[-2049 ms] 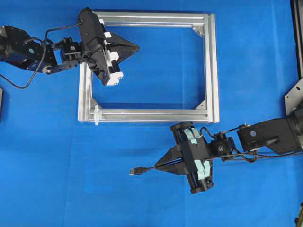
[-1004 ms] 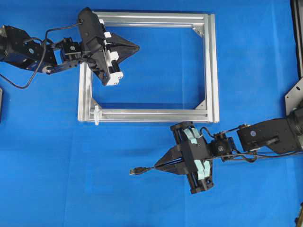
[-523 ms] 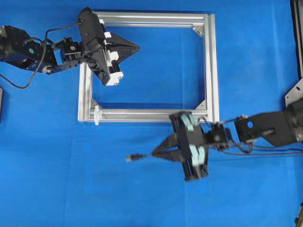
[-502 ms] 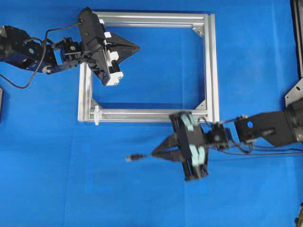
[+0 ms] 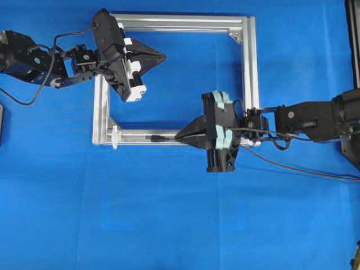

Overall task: Insert the wire through the string loop located on the left side.
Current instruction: 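Lift the cable and carry it toward the white zip-tie loop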

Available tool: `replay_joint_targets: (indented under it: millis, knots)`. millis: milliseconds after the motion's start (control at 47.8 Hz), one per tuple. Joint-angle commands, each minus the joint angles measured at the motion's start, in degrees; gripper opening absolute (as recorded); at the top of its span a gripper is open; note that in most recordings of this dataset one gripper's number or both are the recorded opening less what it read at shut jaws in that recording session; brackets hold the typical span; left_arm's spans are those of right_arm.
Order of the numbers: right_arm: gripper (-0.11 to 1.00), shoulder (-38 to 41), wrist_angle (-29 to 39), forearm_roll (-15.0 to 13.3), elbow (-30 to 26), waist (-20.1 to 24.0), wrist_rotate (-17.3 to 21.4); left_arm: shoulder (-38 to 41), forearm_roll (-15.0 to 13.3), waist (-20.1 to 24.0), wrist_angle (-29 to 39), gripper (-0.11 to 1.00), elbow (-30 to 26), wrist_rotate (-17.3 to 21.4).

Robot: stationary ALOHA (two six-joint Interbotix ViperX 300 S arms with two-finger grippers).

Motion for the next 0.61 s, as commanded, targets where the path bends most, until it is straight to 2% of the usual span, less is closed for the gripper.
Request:
replay_joint_targets:
  millis: [0,272,460,586]
  knots:
    - [0.03,-1.6,-0.3,-0.1,-0.4,-0.5,-0.3,-1.8,0.2,-0.1,-0.3,0.0,-0.7,0.0]
    - [0.03,-1.4,-0.5,-0.1,-0.8,-0.6,-0.6,-1.7,0.2,0.0,-0.3,0.0,-0.9,0.1]
    - [0.03,-0.2,-0.2,-0.2,-3.0,-0.4,-0.7,-1.7,0.2,-0.1,-0.3,0.0,-0.9,0.0]
    - [0.03,1.1,0.3,-1.4,-5.2,-0.1,-0.7,-1.8,0.2,0.0,-0.4,0.0,-0.9,0.1]
